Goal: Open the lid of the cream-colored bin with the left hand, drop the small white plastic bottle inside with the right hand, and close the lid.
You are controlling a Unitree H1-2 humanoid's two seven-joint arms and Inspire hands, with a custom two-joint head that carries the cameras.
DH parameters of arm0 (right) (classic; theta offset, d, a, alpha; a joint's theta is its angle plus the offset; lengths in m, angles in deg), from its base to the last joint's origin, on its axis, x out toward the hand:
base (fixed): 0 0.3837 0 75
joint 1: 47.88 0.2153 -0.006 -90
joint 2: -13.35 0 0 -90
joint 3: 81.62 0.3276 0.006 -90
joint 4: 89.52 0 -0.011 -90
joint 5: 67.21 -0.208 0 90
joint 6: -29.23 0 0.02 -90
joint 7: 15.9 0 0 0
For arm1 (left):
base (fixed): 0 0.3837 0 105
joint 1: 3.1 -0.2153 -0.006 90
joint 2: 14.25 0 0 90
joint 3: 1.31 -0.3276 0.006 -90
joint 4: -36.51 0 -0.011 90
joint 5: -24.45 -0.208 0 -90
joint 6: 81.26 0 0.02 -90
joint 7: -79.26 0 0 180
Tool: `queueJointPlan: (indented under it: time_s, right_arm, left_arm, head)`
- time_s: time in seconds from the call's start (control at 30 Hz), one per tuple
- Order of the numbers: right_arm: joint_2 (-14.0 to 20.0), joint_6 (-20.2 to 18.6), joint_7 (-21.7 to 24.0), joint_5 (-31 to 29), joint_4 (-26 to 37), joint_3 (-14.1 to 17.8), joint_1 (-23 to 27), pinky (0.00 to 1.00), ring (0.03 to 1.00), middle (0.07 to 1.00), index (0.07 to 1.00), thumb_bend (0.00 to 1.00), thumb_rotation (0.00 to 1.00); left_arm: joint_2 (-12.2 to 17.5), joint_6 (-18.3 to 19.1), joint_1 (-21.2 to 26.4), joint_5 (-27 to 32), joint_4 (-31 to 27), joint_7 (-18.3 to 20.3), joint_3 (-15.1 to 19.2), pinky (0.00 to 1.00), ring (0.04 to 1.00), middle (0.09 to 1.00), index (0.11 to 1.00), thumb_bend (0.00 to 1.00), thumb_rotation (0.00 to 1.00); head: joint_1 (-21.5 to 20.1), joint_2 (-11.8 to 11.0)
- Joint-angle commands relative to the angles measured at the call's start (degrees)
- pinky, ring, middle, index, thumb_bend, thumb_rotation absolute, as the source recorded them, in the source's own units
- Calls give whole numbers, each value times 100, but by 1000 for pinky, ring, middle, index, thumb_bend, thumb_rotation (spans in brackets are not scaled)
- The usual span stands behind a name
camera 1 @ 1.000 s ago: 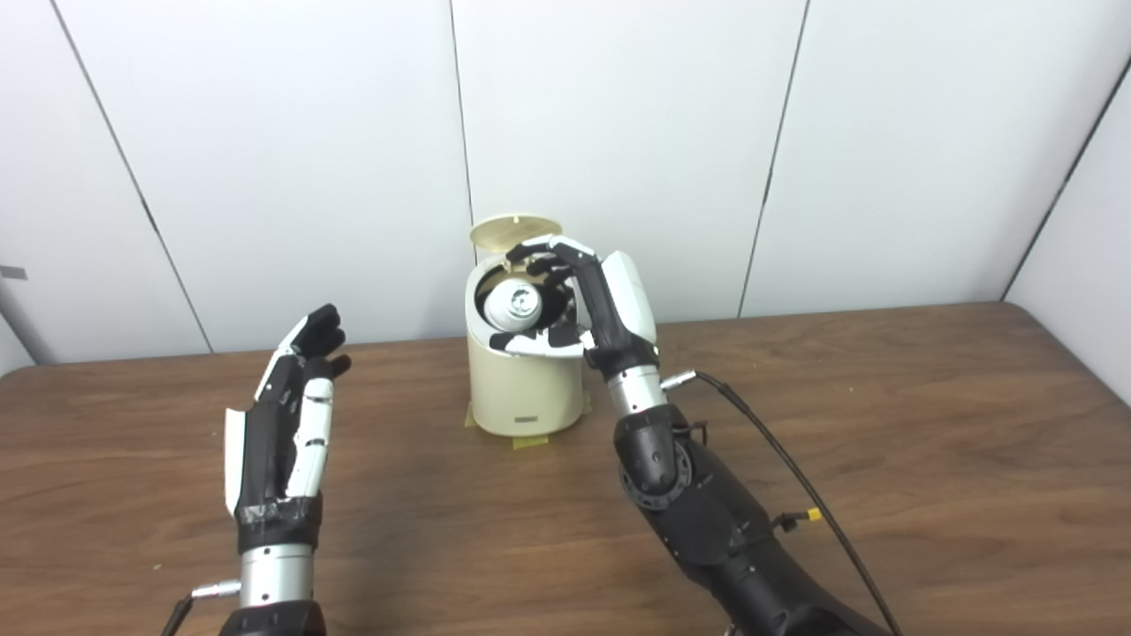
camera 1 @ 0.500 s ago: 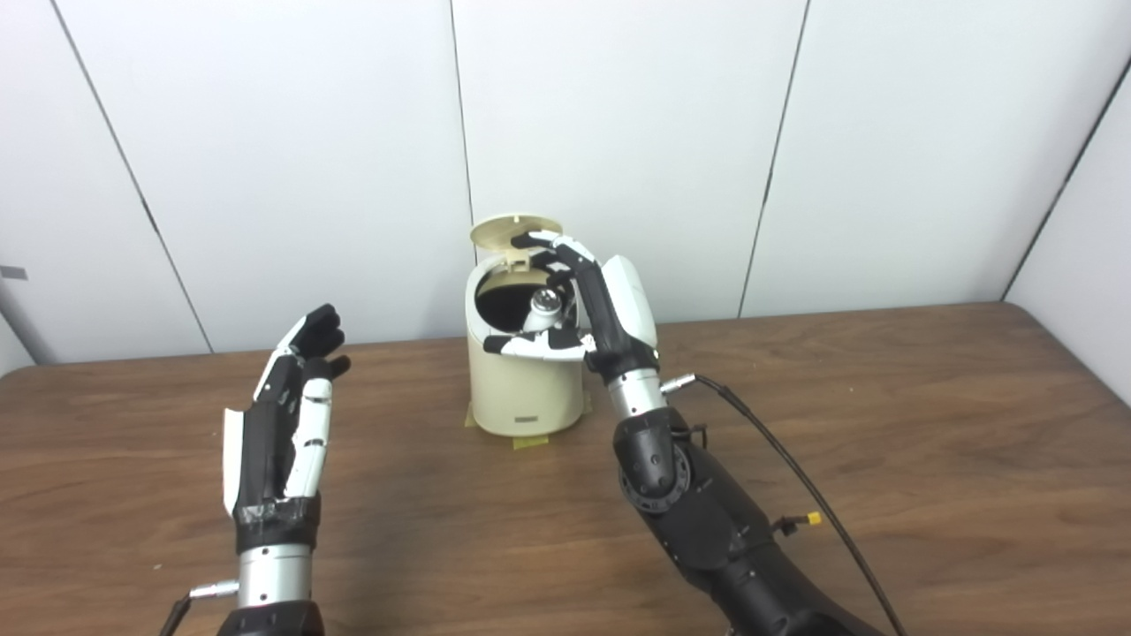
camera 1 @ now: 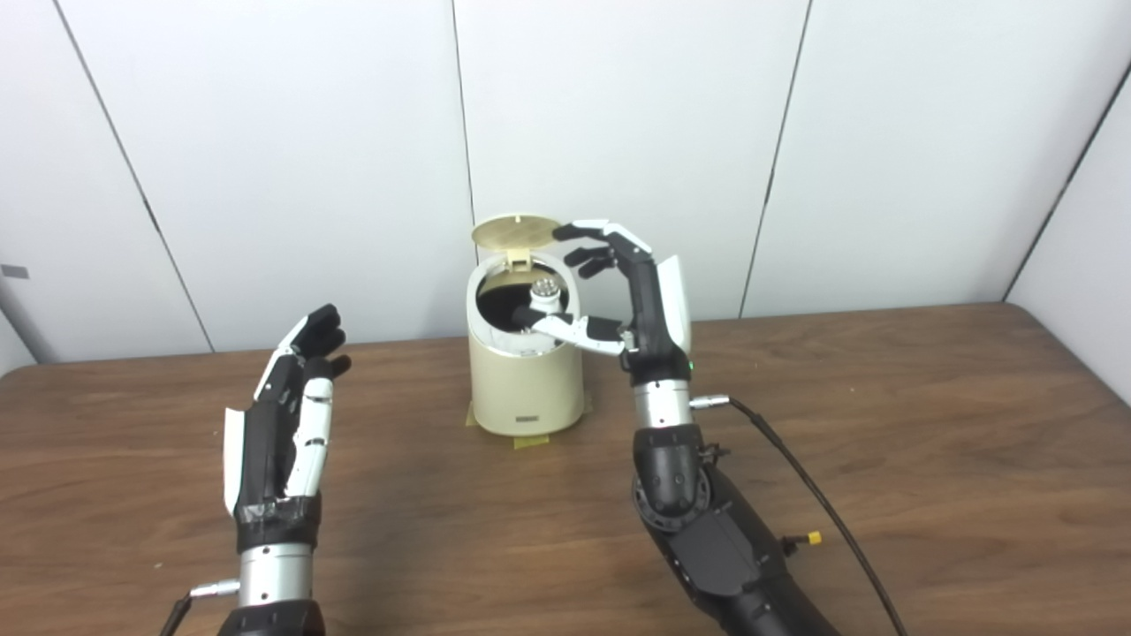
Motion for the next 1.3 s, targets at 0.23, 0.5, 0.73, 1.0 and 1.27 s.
queueJointPlan:
  time_s: [0.23,0.5,0.73,1.0,1.27]
  right_arm:
    - [288,-736,1410,-1136,1901,363,-610,494,617,655,590,563,533]
    - [945,-2157,3349,-2765,2966,643,-1243,794,843,847,867,466,869]
    - [1095,-2422,3864,-2873,3090,804,-1523,847,911,931,923,565,815]
    - [851,-2678,3843,-2875,3240,1030,-1713,823,874,896,894,334,732]
    - [506,-2263,3649,-2701,3086,1314,-1790,739,802,815,801,241,498]
  left_arm:
    - [-16,-211,229,-34,-95,-34,-16,830,868,873,858,264,698]
    - [9,-257,241,5,-101,-39,20,821,859,863,851,242,722]
    - [-1,-207,227,56,-143,-8,11,805,853,860,848,221,739]
    - [17,-173,193,13,-170,19,-20,809,860,862,844,231,751]
    - [-25,-84,182,72,-221,6,-8,795,842,840,819,199,730]
  head:
    - [-33,-10]
    - [-25,7]
    - [-18,29]
    - [9,27]
    - [30,37]
